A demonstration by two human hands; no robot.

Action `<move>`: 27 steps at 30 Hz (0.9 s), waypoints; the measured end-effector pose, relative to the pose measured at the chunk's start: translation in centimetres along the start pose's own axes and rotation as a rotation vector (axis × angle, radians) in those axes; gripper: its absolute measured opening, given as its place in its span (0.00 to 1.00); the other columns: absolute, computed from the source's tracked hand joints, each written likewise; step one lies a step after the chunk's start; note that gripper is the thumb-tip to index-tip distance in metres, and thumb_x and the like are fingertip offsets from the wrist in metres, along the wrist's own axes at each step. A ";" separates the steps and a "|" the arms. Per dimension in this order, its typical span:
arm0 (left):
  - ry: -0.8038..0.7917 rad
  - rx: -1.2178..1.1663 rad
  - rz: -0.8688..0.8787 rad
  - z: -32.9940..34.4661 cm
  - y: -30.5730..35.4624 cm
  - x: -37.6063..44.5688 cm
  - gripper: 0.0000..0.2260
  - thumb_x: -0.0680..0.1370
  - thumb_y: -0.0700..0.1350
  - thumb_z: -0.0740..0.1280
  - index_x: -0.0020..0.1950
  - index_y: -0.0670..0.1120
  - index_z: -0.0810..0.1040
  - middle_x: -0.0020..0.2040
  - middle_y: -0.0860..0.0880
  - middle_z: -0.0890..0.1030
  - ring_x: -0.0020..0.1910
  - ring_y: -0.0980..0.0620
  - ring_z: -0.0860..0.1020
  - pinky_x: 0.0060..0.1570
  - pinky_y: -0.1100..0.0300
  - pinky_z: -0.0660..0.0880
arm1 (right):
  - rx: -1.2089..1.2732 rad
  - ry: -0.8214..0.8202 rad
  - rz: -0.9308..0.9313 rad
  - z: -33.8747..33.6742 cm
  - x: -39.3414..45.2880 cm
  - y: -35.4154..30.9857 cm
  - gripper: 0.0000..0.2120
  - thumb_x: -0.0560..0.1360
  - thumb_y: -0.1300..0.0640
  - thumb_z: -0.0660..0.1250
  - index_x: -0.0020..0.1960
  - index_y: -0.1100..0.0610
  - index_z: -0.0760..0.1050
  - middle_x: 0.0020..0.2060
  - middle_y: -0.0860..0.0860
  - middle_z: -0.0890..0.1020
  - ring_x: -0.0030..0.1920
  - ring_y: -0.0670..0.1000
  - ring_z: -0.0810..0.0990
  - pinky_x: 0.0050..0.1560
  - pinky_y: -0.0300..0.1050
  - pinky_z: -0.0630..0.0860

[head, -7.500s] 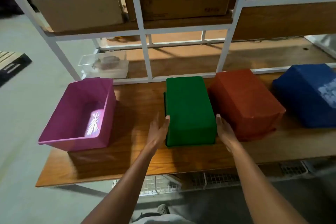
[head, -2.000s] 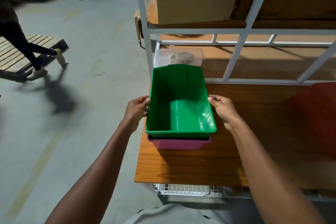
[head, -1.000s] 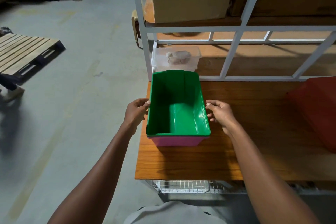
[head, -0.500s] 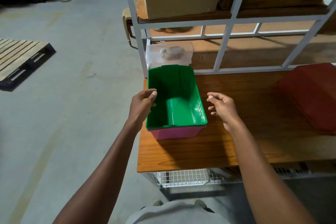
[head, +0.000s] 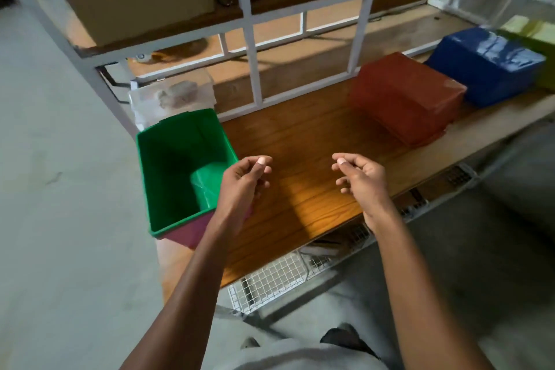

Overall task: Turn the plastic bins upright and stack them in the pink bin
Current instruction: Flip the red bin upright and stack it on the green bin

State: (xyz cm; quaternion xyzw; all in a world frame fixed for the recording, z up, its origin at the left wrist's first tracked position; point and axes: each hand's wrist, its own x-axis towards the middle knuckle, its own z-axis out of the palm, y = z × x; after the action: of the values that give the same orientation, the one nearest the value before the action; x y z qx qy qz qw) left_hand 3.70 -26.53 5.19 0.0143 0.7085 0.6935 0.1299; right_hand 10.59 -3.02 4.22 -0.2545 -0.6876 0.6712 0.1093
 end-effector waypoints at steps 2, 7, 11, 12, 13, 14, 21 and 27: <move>-0.051 -0.008 -0.025 3.6 -0.5 0.2 0.09 0.85 0.48 0.67 0.57 0.51 0.87 0.47 0.52 0.86 0.40 0.55 0.79 0.33 0.68 0.71 | 0.000 0.025 0.023 -3.3 0.2 0.5 0.09 0.83 0.55 0.67 0.58 0.49 0.85 0.50 0.49 0.87 0.40 0.45 0.81 0.34 0.36 0.76; -0.155 0.003 -0.052 12.8 -0.8 1.0 0.11 0.85 0.49 0.66 0.59 0.49 0.87 0.48 0.50 0.86 0.42 0.51 0.80 0.40 0.60 0.72 | -0.041 0.083 0.064 -11.5 1.5 1.0 0.09 0.83 0.55 0.66 0.56 0.48 0.85 0.49 0.48 0.87 0.40 0.46 0.81 0.35 0.37 0.77; -0.191 0.021 -0.068 19.7 -0.6 2.2 0.10 0.85 0.50 0.66 0.57 0.50 0.87 0.49 0.50 0.87 0.43 0.50 0.80 0.42 0.56 0.72 | -0.076 0.134 0.078 -17.5 3.8 1.1 0.08 0.83 0.54 0.67 0.54 0.46 0.85 0.48 0.47 0.88 0.39 0.46 0.82 0.38 0.41 0.78; -0.196 0.028 -0.070 21.1 -0.7 2.4 0.10 0.85 0.50 0.66 0.57 0.50 0.87 0.49 0.50 0.87 0.43 0.50 0.80 0.42 0.57 0.72 | -0.086 0.145 0.084 -18.9 4.4 1.1 0.07 0.83 0.54 0.67 0.53 0.46 0.85 0.47 0.47 0.88 0.39 0.46 0.82 0.38 0.41 0.78; -0.200 0.037 -0.070 22.4 -0.8 2.6 0.10 0.85 0.50 0.66 0.57 0.50 0.87 0.49 0.50 0.87 0.43 0.50 0.80 0.42 0.57 0.71 | -0.092 0.154 0.090 -20.2 5.0 1.2 0.07 0.83 0.54 0.68 0.53 0.47 0.85 0.47 0.48 0.88 0.38 0.45 0.81 0.37 0.41 0.78; -0.203 0.046 -0.073 23.7 -0.9 2.8 0.10 0.85 0.50 0.66 0.57 0.51 0.87 0.49 0.50 0.87 0.43 0.49 0.79 0.41 0.58 0.71 | -0.098 0.163 0.097 -21.5 5.7 1.2 0.07 0.82 0.54 0.68 0.53 0.47 0.85 0.47 0.48 0.88 0.37 0.45 0.81 0.36 0.41 0.77; -0.211 0.079 -0.140 29.8 -2.0 5.8 0.10 0.85 0.49 0.65 0.60 0.51 0.85 0.55 0.48 0.86 0.45 0.49 0.80 0.43 0.57 0.74 | -0.109 0.210 0.149 -28.3 11.8 1.8 0.08 0.83 0.57 0.67 0.55 0.48 0.85 0.48 0.49 0.87 0.38 0.46 0.81 0.35 0.39 0.77; -0.165 0.077 -0.171 35.2 -2.4 12.9 0.10 0.85 0.52 0.64 0.62 0.55 0.83 0.58 0.50 0.85 0.49 0.49 0.82 0.49 0.53 0.77 | -0.139 0.188 0.137 -31.7 20.0 0.6 0.09 0.83 0.57 0.67 0.58 0.47 0.83 0.50 0.47 0.87 0.41 0.47 0.82 0.39 0.42 0.78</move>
State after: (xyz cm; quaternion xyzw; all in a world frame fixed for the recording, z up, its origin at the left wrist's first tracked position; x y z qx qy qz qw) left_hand -1.18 10.43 0.60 0.0160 0.7201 0.6488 0.2456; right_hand 9.42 34.41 2.16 -0.3696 -0.7003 0.6010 0.1090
